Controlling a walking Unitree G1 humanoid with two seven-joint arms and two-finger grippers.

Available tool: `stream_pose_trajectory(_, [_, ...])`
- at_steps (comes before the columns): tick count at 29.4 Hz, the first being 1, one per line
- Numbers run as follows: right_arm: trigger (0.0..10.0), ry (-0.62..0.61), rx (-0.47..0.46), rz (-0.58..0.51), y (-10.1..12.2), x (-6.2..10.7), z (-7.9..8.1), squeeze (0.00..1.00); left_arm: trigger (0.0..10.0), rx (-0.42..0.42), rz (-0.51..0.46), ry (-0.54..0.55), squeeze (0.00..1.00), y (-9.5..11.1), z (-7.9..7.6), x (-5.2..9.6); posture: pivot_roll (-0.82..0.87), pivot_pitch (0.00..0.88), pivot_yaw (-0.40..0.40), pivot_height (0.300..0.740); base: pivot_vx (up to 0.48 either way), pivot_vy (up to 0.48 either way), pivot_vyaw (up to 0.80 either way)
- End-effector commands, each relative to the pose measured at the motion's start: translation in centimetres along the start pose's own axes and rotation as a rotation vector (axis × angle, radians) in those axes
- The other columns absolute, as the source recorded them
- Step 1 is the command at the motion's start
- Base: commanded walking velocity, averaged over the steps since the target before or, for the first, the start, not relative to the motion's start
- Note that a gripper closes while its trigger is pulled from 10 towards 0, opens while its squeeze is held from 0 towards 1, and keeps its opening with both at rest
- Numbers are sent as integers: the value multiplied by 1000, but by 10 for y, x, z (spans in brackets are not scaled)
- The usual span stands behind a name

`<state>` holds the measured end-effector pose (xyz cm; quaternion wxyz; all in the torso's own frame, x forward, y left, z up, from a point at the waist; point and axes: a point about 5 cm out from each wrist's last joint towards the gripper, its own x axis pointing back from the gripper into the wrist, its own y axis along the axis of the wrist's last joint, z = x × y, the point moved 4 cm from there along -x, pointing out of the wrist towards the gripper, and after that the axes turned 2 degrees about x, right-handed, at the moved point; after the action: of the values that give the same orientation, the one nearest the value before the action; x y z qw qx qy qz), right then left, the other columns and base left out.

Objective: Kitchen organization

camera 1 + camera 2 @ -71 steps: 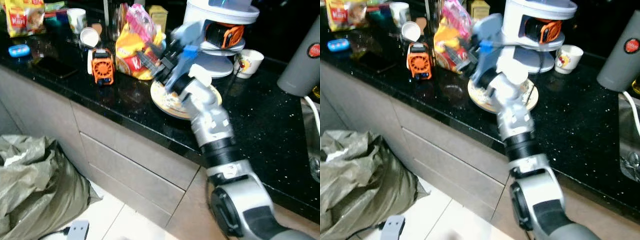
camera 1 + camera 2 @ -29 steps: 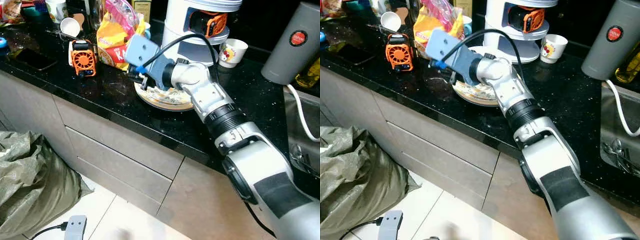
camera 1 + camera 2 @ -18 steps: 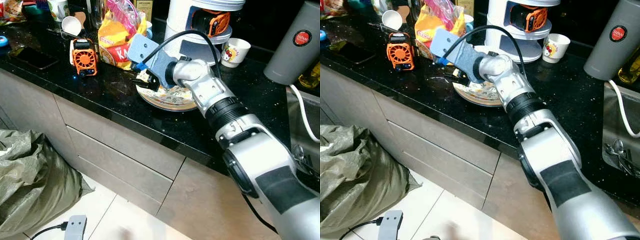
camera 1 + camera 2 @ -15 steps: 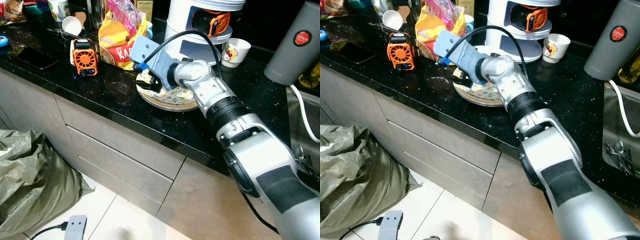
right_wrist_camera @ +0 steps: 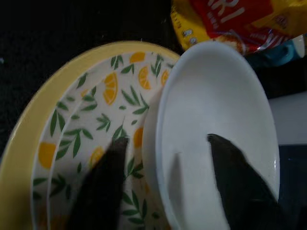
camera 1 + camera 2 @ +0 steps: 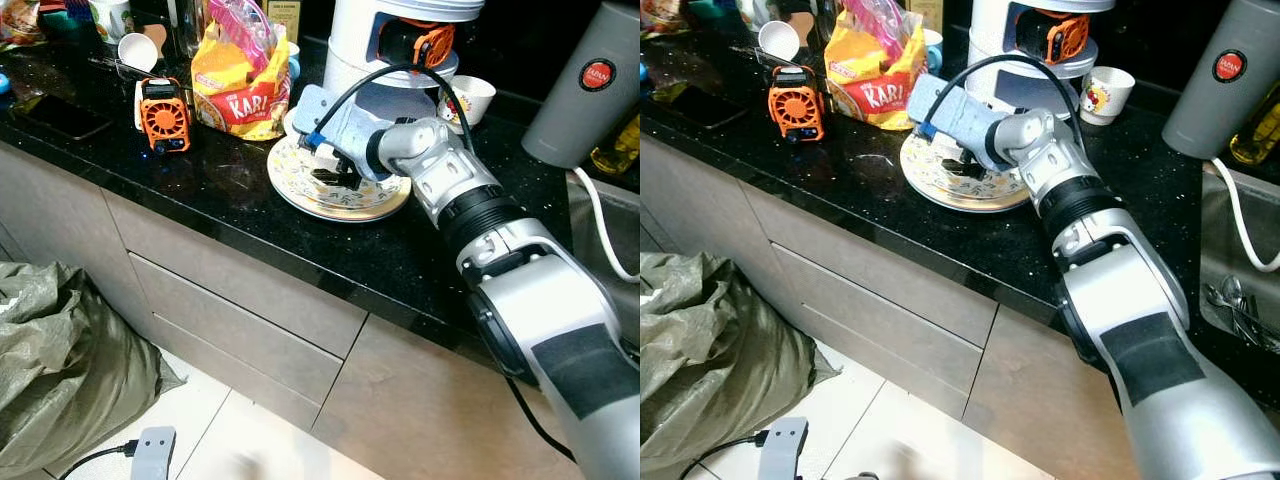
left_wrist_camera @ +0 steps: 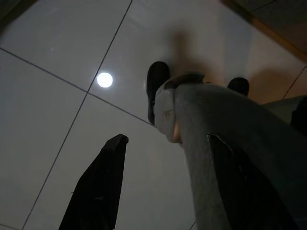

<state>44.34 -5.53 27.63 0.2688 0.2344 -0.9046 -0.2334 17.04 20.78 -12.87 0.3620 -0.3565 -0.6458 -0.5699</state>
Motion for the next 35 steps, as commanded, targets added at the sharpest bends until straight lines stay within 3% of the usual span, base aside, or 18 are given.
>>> stream_pose_trajectory(1, [0,5,22,29,-2,4,-6,0,10000,7,26,-14,0,-10,-5,0,104,51,-91,740,0,0,0])
stream_pose_trajectory(13, [0,9,65,38,-1,6,-8,0,10000,20,24,-6,0,-9,-3,0,98,54,-87,740,0,0,0])
stream_pose_trajectory(16, [0,21,48,-5,4,5,-5,0,10000,20,23,-5,0,-9,-3,0,98,53,-86,740,0,0,0])
stream_pose_trajectory(21, [0,-2,-72,-276,40,10,-9,0,10000,20,22,-4,0,-8,-2,0,89,51,-72,740,0,0,0])
stream_pose_trajectory(25, [0,35,-142,-427,55,18,-5,0,10000,8,29,-7,0,-9,-1,1,74,51,-63,740,0,0,0])
stream_pose_trajectory(30, [0,224,-218,-771,65,63,18,0,10000,-12,22,-18,0,-2,-5,-1,46,48,-52,740,0,0,0])
stream_pose_trajectory(33, [0,261,-243,-823,64,72,23,0,10000,-14,19,-20,0,0,-6,-2,45,51,-51,740,0,0,0])
stream_pose_trajectory(35, [0,322,-293,-924,62,90,34,0,10000,-16,13,-24,0,2,-7,-2,46,52,-49,740,0,0,0])
